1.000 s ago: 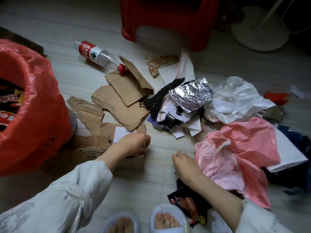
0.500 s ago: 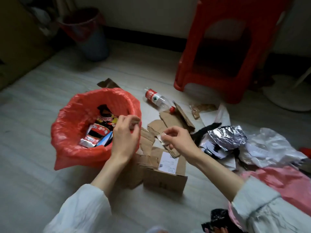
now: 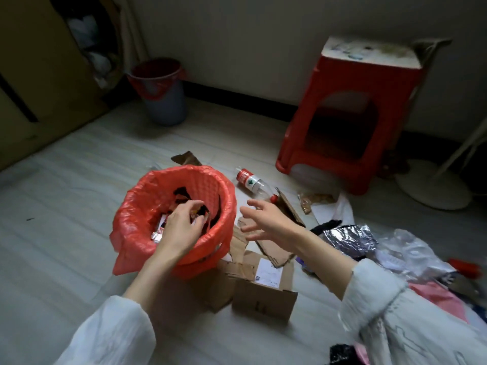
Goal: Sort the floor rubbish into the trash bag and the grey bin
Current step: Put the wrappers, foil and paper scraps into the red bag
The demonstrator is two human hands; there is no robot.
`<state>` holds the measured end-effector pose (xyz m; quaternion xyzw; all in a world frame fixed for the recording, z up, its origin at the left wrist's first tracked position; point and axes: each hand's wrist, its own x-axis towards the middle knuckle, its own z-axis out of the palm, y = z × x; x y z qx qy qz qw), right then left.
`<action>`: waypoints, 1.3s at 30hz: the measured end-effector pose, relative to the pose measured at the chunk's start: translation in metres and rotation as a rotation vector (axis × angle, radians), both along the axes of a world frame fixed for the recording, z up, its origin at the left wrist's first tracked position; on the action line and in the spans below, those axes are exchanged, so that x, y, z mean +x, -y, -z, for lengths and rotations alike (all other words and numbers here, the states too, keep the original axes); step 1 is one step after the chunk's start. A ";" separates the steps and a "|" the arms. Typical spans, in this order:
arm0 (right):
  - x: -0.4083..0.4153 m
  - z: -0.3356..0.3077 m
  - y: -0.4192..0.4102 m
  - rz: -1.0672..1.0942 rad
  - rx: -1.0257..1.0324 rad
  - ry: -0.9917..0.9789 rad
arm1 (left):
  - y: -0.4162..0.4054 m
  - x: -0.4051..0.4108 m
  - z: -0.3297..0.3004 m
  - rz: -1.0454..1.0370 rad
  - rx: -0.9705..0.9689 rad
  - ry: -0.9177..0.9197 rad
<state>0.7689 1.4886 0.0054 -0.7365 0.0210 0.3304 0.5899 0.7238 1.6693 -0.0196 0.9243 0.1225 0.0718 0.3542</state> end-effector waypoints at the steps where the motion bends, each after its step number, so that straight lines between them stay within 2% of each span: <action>1: -0.003 -0.006 0.012 0.020 -0.050 0.028 | 0.012 -0.001 -0.004 0.058 -0.017 0.005; 9: -0.066 -0.061 0.131 0.119 -0.444 0.251 | 0.133 -0.014 -0.050 0.618 -0.115 0.030; 15: -0.135 -0.085 0.228 0.342 -0.523 0.250 | 0.219 -0.039 -0.067 0.883 -0.092 0.027; 18: -0.160 -0.076 0.267 0.363 -0.572 0.226 | 0.249 -0.047 -0.064 0.954 -0.062 -0.016; 23: -0.180 -0.029 0.322 0.339 -0.656 0.210 | 0.287 -0.050 -0.035 0.997 0.021 -0.106; 29: -0.188 0.056 0.355 0.252 -0.798 0.135 | 0.310 -0.053 0.040 1.036 0.108 -0.322; 33: -0.179 0.109 0.362 0.249 -0.916 0.070 | 0.326 -0.040 0.087 1.030 0.211 -0.352; 35: -0.174 0.135 0.362 0.190 -0.896 0.003 | 0.337 -0.034 0.115 1.029 0.219 -0.409; 39: -0.175 0.174 0.357 -0.005 -0.885 -0.123 | 0.355 -0.031 0.162 1.026 0.216 -0.639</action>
